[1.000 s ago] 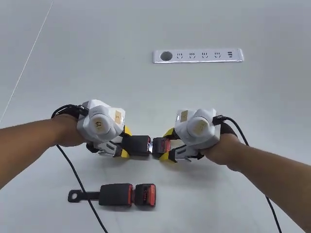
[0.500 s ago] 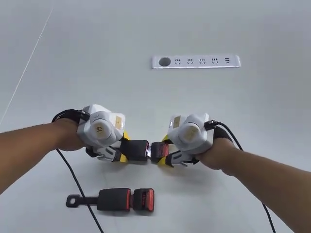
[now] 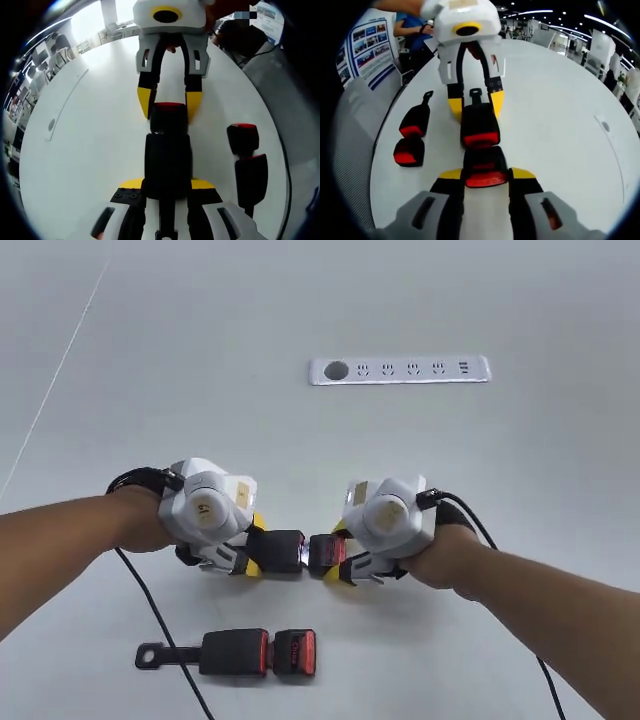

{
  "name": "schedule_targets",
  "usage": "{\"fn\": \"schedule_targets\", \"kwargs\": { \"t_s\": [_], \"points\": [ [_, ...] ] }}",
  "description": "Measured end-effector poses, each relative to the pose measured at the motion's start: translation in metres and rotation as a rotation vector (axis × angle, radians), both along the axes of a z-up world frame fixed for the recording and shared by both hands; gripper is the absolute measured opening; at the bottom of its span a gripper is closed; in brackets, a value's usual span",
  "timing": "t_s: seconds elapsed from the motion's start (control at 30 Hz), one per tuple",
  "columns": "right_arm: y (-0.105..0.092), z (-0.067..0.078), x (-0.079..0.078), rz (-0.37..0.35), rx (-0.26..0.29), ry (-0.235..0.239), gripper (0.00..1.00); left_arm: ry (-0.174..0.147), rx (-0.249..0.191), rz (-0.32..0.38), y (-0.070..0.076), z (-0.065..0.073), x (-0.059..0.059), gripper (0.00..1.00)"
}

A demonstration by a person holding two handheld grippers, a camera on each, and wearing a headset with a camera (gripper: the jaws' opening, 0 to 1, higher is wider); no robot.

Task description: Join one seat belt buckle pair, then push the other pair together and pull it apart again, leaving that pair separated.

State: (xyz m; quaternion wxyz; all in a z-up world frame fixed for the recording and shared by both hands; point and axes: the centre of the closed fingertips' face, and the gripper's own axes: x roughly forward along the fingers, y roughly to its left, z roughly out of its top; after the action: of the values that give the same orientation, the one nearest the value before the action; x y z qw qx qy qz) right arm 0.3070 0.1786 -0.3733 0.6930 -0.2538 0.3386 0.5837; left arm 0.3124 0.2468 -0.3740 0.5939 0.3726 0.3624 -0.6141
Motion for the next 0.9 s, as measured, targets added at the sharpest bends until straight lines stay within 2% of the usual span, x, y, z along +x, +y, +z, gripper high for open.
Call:
{"fn": "schedule_targets", "kwargs": {
  "t_s": [0.17,0.27,0.43,0.63,0.9],
  "points": [
    [-0.002,0.000,-0.001,-0.002,-0.005,0.001,0.34,-0.012,0.013,-0.024,-0.001,0.000,-0.001,0.32],
    [-0.004,0.000,-0.001,-0.004,-0.009,0.000,0.34,-0.008,0.010,-0.014,0.000,0.000,0.000,0.32],
    [-0.017,-0.001,-0.002,-0.010,-0.026,0.004,0.34,-0.007,0.012,-0.010,-0.002,0.002,-0.002,0.32],
    [-0.021,-0.001,-0.001,-0.004,-0.011,0.005,0.34,-0.009,0.019,-0.010,-0.003,0.004,-0.003,0.32],
    [-0.051,-0.004,-0.001,-0.014,-0.039,0.008,0.34,-0.006,0.016,-0.007,-0.003,0.004,-0.003,0.32]
  ]
}}
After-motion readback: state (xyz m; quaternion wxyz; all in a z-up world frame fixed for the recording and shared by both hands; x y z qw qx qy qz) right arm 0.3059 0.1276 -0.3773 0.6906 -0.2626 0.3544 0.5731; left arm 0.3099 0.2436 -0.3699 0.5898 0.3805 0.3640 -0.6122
